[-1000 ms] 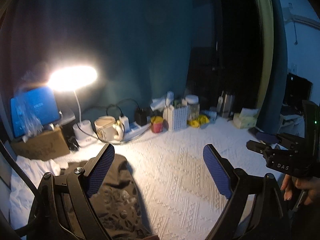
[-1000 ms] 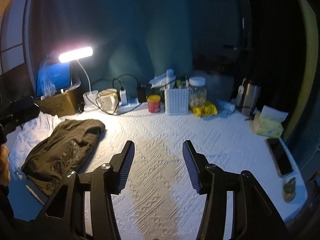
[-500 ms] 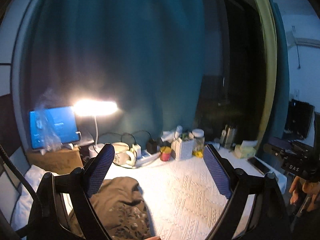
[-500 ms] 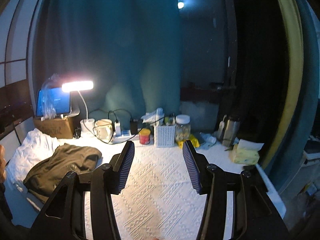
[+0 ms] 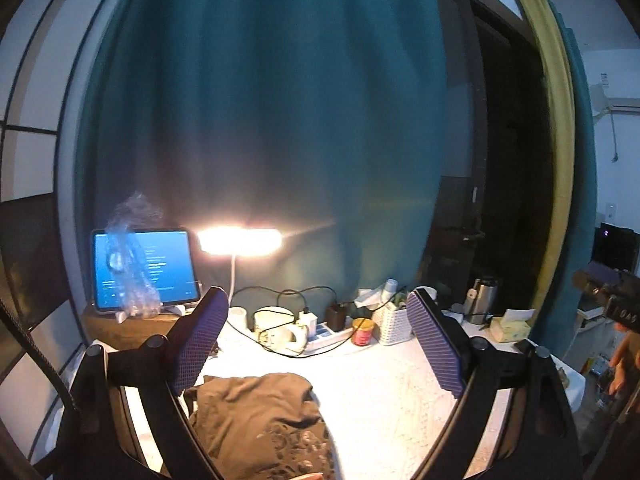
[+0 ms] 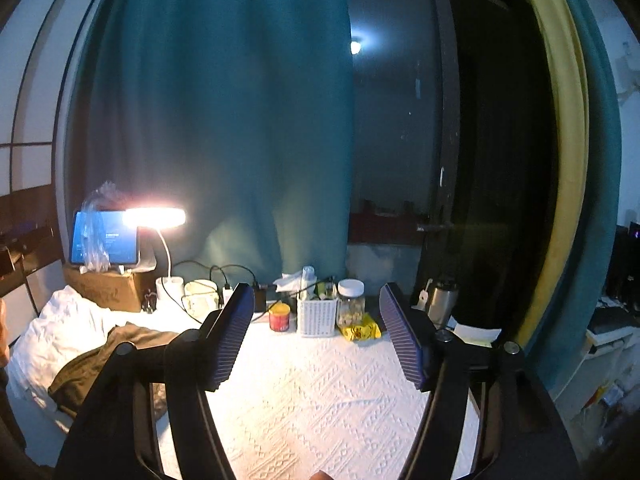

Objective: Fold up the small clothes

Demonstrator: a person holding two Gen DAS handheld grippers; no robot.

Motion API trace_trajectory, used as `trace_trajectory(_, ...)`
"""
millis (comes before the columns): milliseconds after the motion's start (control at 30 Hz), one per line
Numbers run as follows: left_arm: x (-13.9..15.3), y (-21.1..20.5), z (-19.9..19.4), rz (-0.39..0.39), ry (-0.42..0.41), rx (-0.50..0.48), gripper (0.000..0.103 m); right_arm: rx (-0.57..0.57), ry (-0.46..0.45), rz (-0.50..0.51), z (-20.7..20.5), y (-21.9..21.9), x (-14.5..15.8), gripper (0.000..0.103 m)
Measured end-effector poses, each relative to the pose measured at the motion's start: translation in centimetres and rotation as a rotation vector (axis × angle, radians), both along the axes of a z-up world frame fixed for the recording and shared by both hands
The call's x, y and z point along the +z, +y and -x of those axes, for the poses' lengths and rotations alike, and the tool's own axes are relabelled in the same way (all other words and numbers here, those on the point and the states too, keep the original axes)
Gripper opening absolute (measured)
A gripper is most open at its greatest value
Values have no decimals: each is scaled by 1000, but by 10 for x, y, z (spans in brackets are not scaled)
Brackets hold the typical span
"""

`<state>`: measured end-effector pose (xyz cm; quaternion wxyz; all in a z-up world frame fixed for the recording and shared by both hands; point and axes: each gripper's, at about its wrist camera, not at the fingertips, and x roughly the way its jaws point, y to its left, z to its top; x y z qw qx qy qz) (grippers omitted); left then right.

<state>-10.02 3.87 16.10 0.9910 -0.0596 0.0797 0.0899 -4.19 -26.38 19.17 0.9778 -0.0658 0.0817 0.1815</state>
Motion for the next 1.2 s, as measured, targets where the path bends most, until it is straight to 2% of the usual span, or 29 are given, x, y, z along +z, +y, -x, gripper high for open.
trace_trajectory(233,-7,10,-14,-4,37,32,90,-2,3,-29,-14,6,4,69)
trace_trajectory(467,-14,11,-32,-4,77,19,90,-17,21,-30,-34,9,2,69)
trace_trajectory(767,-16,14,-43,0,86,21,90,-20,45,-25,-51,12,-4,69)
trace_trajectory(1200,-15,14,-48,4,89,27,90,-22,51,-28,-56,15,-5,69)
